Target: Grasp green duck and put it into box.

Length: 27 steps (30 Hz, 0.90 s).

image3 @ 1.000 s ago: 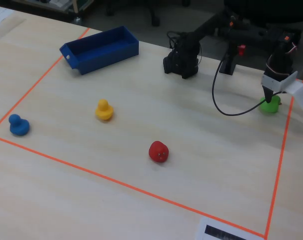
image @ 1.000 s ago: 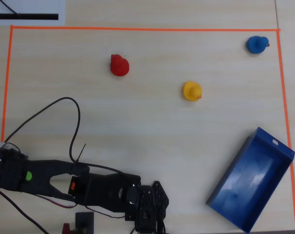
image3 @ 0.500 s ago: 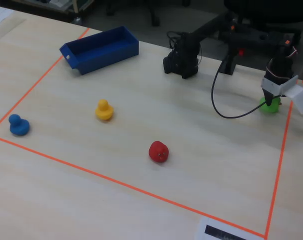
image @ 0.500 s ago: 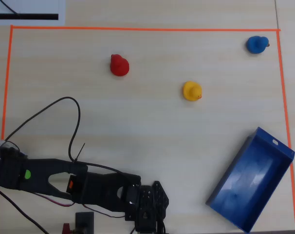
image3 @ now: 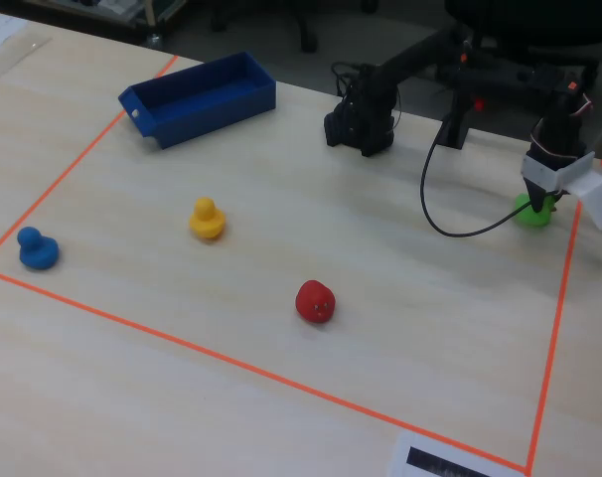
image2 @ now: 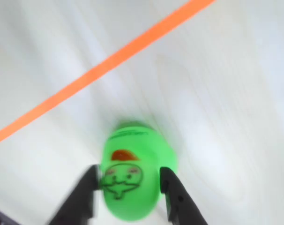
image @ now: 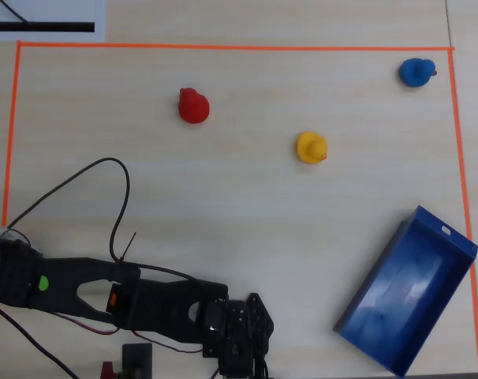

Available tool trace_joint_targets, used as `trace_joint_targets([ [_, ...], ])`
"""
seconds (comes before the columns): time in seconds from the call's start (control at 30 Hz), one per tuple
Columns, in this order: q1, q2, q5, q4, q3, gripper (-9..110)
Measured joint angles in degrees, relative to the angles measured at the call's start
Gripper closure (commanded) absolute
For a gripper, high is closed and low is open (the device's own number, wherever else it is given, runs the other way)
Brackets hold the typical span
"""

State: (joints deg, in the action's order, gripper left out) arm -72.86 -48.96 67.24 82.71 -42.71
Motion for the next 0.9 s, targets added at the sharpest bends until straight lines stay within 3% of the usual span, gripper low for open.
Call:
trace_joint_targets([
  [0.57,0.09,-0.35,0.00,3.08,0.09,101],
  [0.9,5.19,-20.30,0.70,8.35,-2.11,101],
])
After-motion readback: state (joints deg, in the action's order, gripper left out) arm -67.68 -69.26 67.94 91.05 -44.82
